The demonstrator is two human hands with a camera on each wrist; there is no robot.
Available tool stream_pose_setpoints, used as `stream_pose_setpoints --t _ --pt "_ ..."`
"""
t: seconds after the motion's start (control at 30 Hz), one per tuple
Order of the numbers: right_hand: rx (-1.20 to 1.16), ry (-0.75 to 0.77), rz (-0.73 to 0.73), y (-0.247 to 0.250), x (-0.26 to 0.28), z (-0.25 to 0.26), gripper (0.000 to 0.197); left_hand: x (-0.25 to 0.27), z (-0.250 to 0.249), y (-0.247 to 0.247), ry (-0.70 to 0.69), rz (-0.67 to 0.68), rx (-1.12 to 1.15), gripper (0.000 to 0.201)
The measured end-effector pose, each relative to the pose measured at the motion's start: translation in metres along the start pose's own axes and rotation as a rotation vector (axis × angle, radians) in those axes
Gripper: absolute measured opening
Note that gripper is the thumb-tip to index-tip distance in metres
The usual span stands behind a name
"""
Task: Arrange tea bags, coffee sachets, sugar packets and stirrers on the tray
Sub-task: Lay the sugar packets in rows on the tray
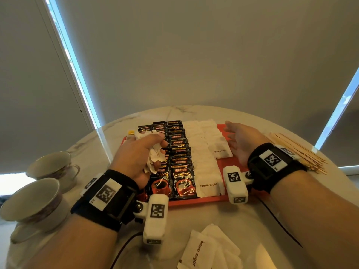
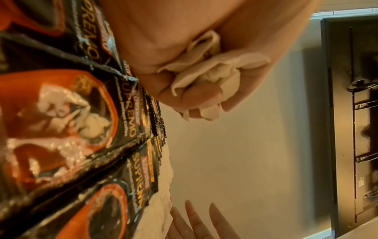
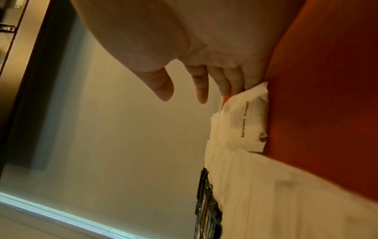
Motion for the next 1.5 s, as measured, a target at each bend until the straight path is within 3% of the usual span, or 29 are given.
stream_pose_setpoints --t 0.07,0.27,0.43,0.53,0.63,0.77,0.87,1.03,1.13,1.23,1.33,1.5 --pt "-0.010 0.000 0.012 -0.001 0.002 0.001 0.021 0.000 0.002 0.001 0.017 -0.004 0.007 0.007" --pt "0.068 0.137 -0.031 -0.011 0.018 0.020 0.037 0.004 0.010 -0.008 0.106 0.008 0.104 0.012" --pt "0.201 0.288 0.265 -0.082 0.067 0.015 0.017 0.013 0.016 -0.018 0.216 0.099 0.165 0.021" --pt "0.354 0.306 0.381 -0.110 0.085 -0.005 0.021 0.020 0.015 -0.031 0.235 0.218 0.122 0.026" --pt "0.340 0.281 0.440 -0.116 0.088 -0.013 0.028 0.024 0.014 -0.039 0.212 0.307 0.083 0.029" --pt "0.225 0.268 0.457 -0.112 0.085 -0.014 0.018 0.025 0.014 -0.042 0.211 0.360 0.100 0.042" --pt "0.055 0.196 0.465 -0.105 0.080 -0.014 0.012 0.025 0.017 -0.042 0.195 0.355 0.058 0.037" --pt "-0.105 0.199 0.416 -0.091 0.076 -0.007 0.005 0.015 0.016 -0.024 0.142 0.181 -0.029 0.011" --pt "-0.050 0.240 0.427 -0.094 0.081 -0.007 0.001 0.008 0.009 -0.017 0.092 0.113 0.061 0.022" --pt "0.024 0.297 0.438 -0.098 0.086 -0.007 0.008 0.010 0.004 -0.026 0.053 0.226 0.086 0.042" --pt "0.044 0.315 0.437 -0.098 0.088 -0.006 0.007 0.015 0.004 -0.032 0.021 0.314 0.030 0.043" --pt "0.031 0.334 0.399 -0.092 0.087 -0.002 0.007 0.015 0.000 -0.029 0.013 0.294 0.043 0.037"
Point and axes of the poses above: each hand's wrist, its own x-axis away from the middle knuckle, its own y-axis out of the back of the hand, z = x × y, the point moved 10 cm from there along -x, towards the middle knuckle, and after that the axes turned 14 degrees about -y, right-handed, at the moved point
